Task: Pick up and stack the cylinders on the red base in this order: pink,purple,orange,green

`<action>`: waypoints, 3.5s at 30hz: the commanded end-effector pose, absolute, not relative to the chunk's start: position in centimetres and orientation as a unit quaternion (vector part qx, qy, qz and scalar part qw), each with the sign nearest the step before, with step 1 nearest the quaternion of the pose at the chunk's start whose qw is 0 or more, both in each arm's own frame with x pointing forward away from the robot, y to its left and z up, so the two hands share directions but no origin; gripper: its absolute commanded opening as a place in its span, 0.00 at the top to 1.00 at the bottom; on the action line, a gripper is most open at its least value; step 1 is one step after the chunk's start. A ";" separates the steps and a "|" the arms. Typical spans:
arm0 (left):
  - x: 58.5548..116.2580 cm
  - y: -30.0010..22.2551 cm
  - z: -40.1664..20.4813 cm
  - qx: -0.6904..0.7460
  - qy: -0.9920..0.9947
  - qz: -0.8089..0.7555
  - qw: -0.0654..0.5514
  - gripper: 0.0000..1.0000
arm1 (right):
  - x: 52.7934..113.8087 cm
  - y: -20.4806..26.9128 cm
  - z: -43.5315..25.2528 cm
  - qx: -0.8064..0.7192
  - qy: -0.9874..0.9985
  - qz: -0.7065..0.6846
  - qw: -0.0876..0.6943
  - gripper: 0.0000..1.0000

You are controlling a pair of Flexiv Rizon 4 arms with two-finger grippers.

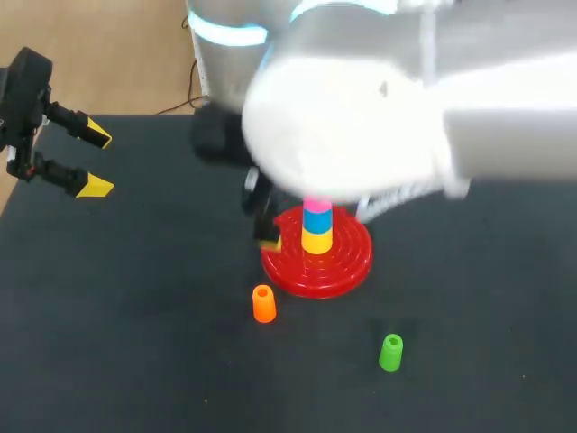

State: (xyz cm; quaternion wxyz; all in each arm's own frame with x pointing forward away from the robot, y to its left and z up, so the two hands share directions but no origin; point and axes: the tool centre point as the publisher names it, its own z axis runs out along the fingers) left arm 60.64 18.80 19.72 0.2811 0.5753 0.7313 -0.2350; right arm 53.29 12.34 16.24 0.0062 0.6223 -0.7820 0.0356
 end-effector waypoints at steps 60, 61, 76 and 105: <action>60.6 18.9 19.6 0.576 0.730 -0.236 0.283 0.00 | 55.3 13.9 9.5 0.605 -0.795 0.012 0.040 1.00; 60.6 18.9 19.6 0.576 0.730 -0.236 0.283 0.00 | 55.7 13.8 10.7 0.601 -0.798 0.016 0.040 1.00; 60.6 18.9 19.6 0.576 0.730 -0.236 0.283 0.00 | 60.8 10.0 24.9 0.511 -0.858 0.028 -0.054 1.00; 60.6 18.9 19.6 0.576 0.730 -0.236 0.283 0.00 | 64.1 7.4 22.3 0.446 -0.893 0.017 -0.053 1.00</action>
